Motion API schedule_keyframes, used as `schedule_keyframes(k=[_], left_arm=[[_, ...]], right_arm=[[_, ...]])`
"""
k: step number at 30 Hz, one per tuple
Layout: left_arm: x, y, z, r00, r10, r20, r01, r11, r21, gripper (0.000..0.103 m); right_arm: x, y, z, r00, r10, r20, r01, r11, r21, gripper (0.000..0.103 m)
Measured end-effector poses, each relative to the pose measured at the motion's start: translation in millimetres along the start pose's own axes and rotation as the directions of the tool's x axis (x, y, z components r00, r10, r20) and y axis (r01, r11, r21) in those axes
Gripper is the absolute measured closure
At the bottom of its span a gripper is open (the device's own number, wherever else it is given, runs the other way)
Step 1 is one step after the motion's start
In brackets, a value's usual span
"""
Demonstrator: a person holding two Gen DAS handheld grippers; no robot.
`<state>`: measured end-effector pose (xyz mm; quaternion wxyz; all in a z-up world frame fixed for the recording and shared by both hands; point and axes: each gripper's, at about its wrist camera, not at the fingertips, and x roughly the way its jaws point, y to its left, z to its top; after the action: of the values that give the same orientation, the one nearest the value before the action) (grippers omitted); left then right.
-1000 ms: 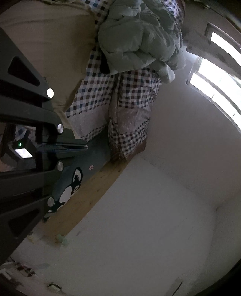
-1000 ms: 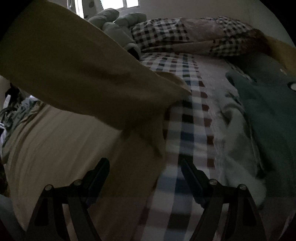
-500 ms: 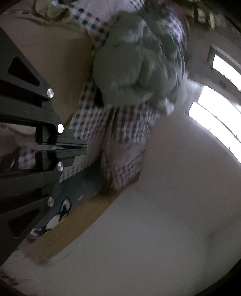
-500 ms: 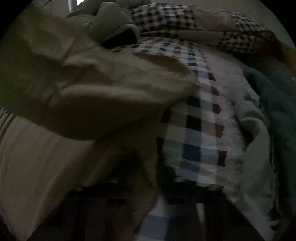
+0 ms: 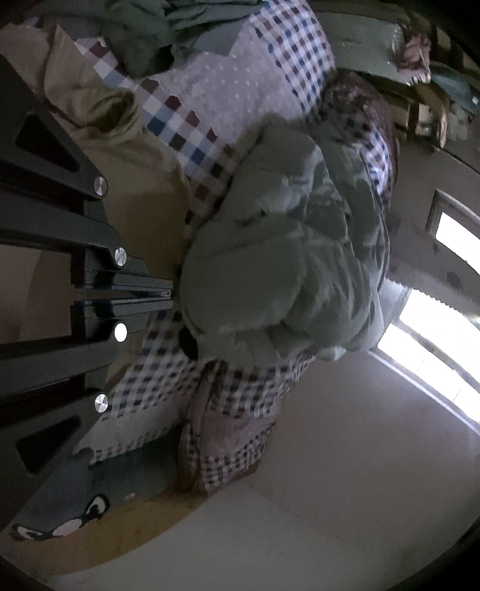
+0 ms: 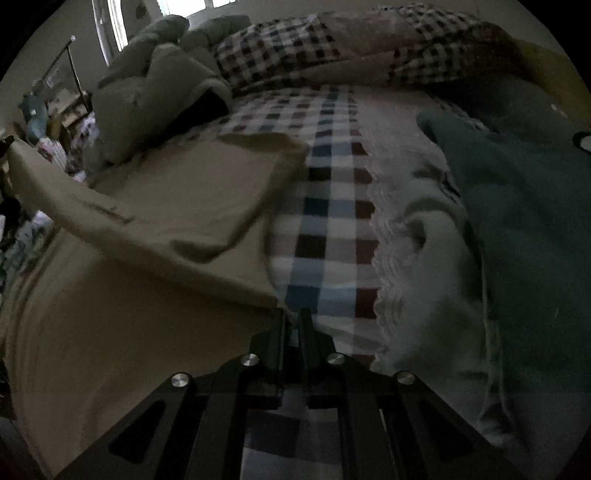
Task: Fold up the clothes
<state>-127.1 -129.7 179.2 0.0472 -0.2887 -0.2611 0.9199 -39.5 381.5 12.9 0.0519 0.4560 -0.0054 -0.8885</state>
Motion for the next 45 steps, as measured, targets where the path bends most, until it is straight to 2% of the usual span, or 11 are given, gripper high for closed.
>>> schedule_keyframes(k=[2,8,11,13,16,24,26,28,35,39,45], left_arm=[[2,7,-2,1.0,-0.001,-0.006,0.001,1.0,-0.007,0.102],[-5,3,-6,1.0,-0.018,-0.019,0.019,0.999,0.044,0.102],[-5,-2,-7,0.999,-0.019,-0.027,0.021,0.998,0.065,0.102],[-6,-4,-7,0.999,-0.027,-0.031,0.029,0.997,0.071,0.102],[-7,-9,-6,0.999,-0.042,-0.034,0.044,0.996,0.074,0.102],[-14,-29,-2,0.995,-0.092,-0.035,0.094,0.993,0.077,0.102],[-15,-32,-1,0.994,-0.1,-0.033,0.102,0.992,0.073,0.102],[-15,-34,0,0.993,-0.113,-0.033,0.115,0.991,0.063,0.102],[-17,-29,-5,0.993,-0.117,-0.022,0.119,0.991,0.056,0.102],[-17,-18,-13,0.993,-0.113,-0.029,0.114,0.992,0.058,0.102],[-23,-9,-22,0.984,-0.175,-0.046,0.177,0.983,0.051,0.102]], right_arm=[[-1,-2,-3,0.999,-0.035,-0.01,0.035,0.999,-0.004,0.098],[-14,-4,7,0.998,0.025,0.059,-0.026,1.0,0.007,0.095],[-15,8,13,0.992,0.084,0.089,-0.083,0.996,-0.013,0.083],[-16,20,12,0.99,0.112,0.088,-0.107,0.992,-0.061,0.063],[-13,41,7,0.991,0.113,0.076,-0.102,0.985,-0.137,0.058],[12,63,5,0.999,0.026,0.035,-0.017,0.974,-0.226,0.061],[17,63,5,1.0,0.006,0.021,-0.001,0.974,-0.228,0.072],[22,60,4,1.0,-0.022,0.006,0.023,0.973,-0.229,0.095],[15,24,11,0.999,0.046,0.022,-0.045,0.997,-0.062,0.097],[22,7,8,0.999,0.033,-0.02,-0.033,0.999,-0.002,0.098],[5,3,11,1.0,0.023,0.006,-0.023,1.0,-0.005,0.077]])
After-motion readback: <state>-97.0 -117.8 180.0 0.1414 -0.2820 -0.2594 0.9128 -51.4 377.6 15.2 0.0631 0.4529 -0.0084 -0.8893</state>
